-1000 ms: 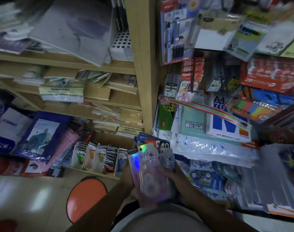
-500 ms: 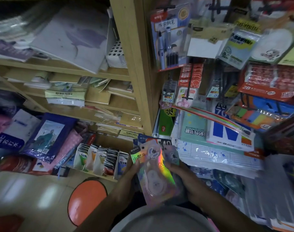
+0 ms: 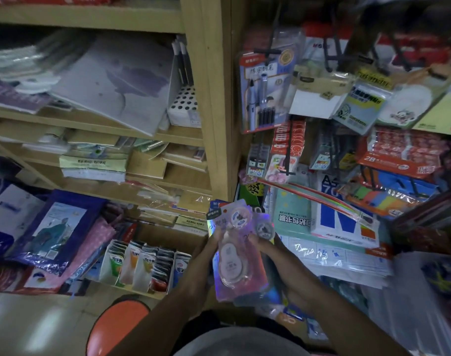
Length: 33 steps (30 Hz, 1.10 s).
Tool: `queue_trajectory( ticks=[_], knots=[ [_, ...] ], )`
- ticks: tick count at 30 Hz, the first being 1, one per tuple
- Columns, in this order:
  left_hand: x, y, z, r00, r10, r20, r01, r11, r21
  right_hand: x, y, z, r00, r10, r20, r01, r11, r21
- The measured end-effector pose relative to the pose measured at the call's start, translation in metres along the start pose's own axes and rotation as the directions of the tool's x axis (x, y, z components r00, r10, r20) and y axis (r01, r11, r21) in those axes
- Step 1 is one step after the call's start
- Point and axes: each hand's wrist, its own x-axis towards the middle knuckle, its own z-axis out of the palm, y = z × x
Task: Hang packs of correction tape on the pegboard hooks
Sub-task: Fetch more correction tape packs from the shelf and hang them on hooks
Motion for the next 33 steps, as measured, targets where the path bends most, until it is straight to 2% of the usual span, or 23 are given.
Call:
queue_trajectory(
  ticks=[8,16,22,30,33],
  knots=[
    [0.015,0.048,0.010,0.990,0.027,0.136,-0.012,0.994,-0.110,0.003,-0.032,0.024,0.986,-0.156,-0.055,0.150,0.985,-0.089],
    [0.024,0.047,0.004,0.998,0.032,0.049,-0.027,0.995,-0.096,0.000,-0.032,0.043,0.930,-0.226,-0.289,0.195,0.972,-0.131],
    [0.019,0.042,0.000,0.999,0.038,0.025,-0.038,0.999,-0.001,-0.014,-0.029,0.056,0.922,-0.131,-0.364,0.176,0.980,0.093],
    [0.015,0.044,0.005,0.998,0.068,-0.017,-0.066,0.995,0.079,-0.020,-0.038,0.064,0.931,-0.198,-0.306,0.184,0.980,-0.074],
    [0.011,0.046,0.005,0.998,0.062,-0.019,-0.061,0.996,0.066,-0.021,-0.037,0.063,0.924,-0.184,-0.336,0.189,0.982,-0.017]
  ],
)
